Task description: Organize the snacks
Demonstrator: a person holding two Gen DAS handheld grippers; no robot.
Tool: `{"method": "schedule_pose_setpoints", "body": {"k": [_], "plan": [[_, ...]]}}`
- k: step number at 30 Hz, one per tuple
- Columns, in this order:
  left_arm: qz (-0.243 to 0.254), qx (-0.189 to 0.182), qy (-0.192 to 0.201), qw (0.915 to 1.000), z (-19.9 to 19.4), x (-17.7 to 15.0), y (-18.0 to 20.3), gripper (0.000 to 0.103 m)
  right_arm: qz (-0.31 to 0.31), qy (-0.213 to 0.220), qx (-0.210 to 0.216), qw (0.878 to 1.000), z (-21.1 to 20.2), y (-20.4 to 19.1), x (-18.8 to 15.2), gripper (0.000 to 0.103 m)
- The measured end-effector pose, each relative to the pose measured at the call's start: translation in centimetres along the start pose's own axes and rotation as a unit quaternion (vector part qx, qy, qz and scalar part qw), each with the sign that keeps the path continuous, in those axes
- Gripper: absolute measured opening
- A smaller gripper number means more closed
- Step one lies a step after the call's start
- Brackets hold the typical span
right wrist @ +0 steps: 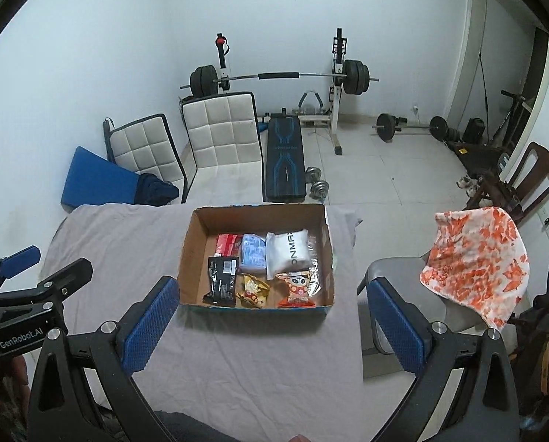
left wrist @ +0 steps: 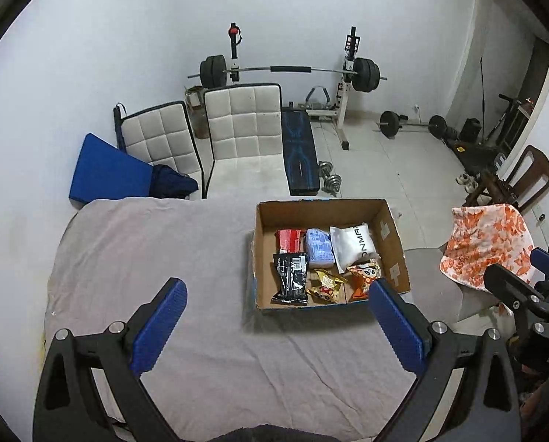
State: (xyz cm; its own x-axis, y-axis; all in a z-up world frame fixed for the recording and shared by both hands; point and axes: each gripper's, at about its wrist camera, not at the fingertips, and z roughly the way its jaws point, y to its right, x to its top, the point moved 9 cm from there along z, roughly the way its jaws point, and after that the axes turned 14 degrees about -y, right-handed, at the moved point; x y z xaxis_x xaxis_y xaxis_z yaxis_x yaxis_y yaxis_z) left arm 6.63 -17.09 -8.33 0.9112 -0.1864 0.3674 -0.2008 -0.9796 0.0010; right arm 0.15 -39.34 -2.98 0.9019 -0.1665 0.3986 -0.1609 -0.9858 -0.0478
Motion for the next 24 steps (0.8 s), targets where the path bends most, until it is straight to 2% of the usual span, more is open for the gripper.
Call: {"method": "schedule_pose_setpoints", "body": {"k": [8, 24], "plan": [[0.000, 0.003, 0.002, 1.0000, -1.0, -1.3, 0.6, 0.101, -0.003, -0.003, 0.000, 1.000, -1.5, -0.2, -1.0, 0.103], [-0.001, 0.002, 0.001, 1.0000, -1.0, -1.9, 1.2, 0.101, 0.008, -0.004, -0.008, 1.000, -1.2, 0.5, -1.9, 0.103]]}}
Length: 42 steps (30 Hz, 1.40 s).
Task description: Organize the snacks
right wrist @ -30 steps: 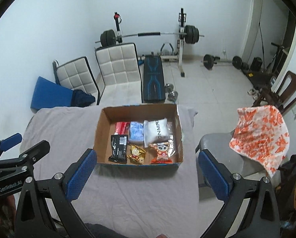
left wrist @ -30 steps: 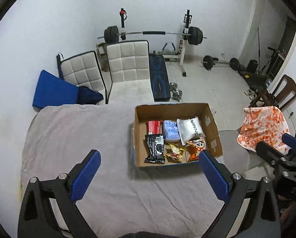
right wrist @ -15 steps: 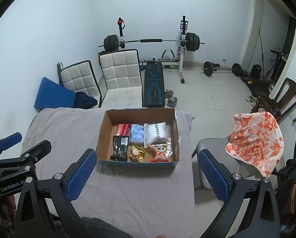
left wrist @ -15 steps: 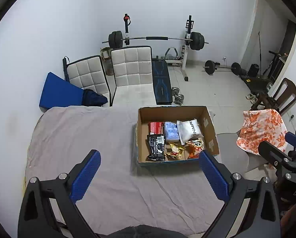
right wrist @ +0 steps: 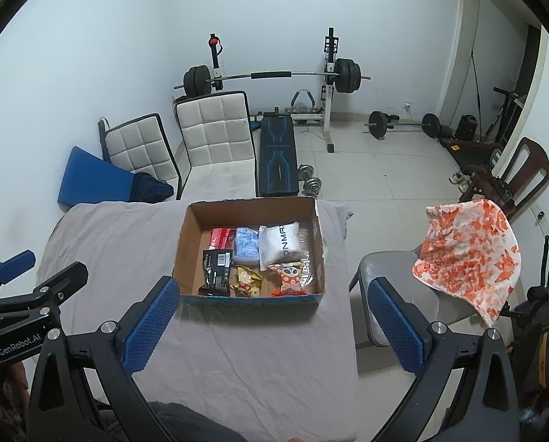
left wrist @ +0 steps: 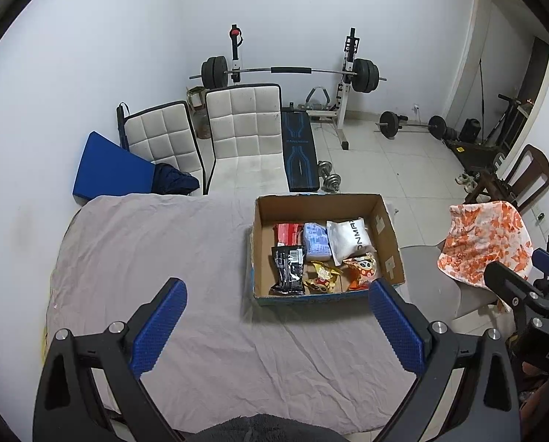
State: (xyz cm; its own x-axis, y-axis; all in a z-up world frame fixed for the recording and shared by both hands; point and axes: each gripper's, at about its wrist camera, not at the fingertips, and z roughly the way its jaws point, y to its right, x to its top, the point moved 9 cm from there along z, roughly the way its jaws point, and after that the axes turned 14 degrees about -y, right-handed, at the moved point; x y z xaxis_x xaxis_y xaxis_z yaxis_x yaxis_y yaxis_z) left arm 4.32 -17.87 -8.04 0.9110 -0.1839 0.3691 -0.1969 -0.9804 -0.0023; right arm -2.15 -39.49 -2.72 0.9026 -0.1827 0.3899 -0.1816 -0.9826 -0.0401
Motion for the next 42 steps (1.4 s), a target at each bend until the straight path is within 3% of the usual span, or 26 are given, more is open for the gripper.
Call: {"method": "schedule_pose_setpoints", "body": {"k": [42], "plan": [[-0.015, 0.005, 0.015, 0.9998, -1.4, -0.6, -1.9, 0.101, -0.007, 0.009, -0.001, 1.000, -0.8, -1.2, -0.1, 0.103]]}}
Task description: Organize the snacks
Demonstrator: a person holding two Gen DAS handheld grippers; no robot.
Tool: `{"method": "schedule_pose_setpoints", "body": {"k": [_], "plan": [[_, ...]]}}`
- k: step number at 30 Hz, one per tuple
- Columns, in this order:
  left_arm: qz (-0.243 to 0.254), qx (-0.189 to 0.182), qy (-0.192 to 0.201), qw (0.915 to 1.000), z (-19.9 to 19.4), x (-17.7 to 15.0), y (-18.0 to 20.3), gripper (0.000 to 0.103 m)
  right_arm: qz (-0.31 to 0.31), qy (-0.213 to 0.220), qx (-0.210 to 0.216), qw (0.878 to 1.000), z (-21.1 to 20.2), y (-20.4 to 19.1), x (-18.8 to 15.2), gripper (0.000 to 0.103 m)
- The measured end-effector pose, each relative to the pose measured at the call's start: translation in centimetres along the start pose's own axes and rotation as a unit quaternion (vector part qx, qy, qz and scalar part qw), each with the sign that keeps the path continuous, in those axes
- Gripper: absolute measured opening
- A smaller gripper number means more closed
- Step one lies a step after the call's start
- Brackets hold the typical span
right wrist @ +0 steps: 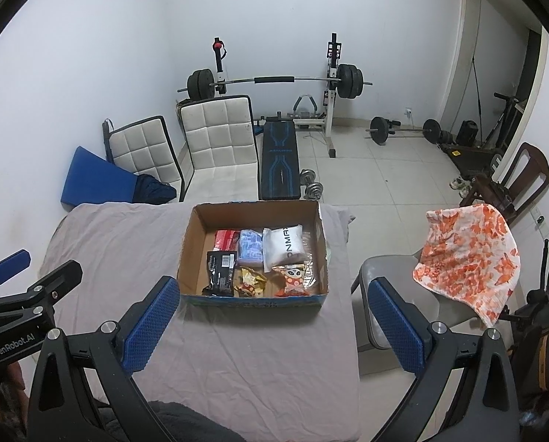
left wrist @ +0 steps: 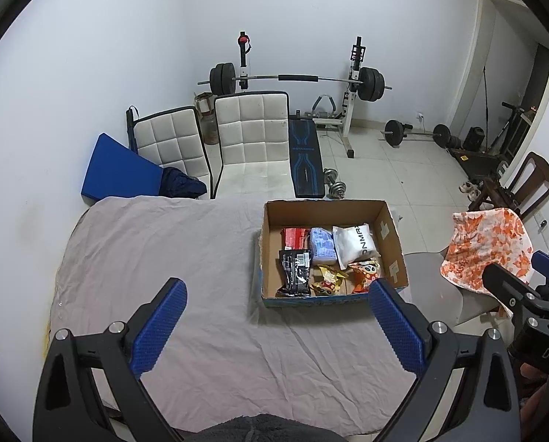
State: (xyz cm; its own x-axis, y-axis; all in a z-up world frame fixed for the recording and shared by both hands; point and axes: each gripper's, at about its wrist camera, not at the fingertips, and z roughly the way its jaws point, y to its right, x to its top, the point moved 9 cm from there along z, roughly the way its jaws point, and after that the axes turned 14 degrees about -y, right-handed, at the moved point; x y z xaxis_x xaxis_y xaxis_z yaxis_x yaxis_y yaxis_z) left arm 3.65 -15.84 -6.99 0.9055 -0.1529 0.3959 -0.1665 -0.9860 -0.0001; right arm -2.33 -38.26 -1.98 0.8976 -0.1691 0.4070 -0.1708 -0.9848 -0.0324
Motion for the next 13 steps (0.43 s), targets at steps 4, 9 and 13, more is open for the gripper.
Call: {"method": "schedule_pose_setpoints", "body": {"k": [4, 9, 13], "plan": [[-0.002, -0.002, 0.000, 1.0000, -0.10, 0.05, 0.00, 0.101, 0.000, -0.001, -0.001, 1.000, -0.08, 0.25, -0.08, 0.103], [-0.001, 0.000, 0.001, 1.0000, -0.11, 0.01, -0.06, 0.101, 0.003, -0.001, -0.001, 1.000, 0.08, 0.27, -0.06, 0.103], [0.002, -0.003, 0.001, 1.0000, -0.08, -0.06, 0.14, 0.101, 0.003, 0.000, -0.003, 1.000, 0.13, 0.43, -0.11, 0.103]]}}
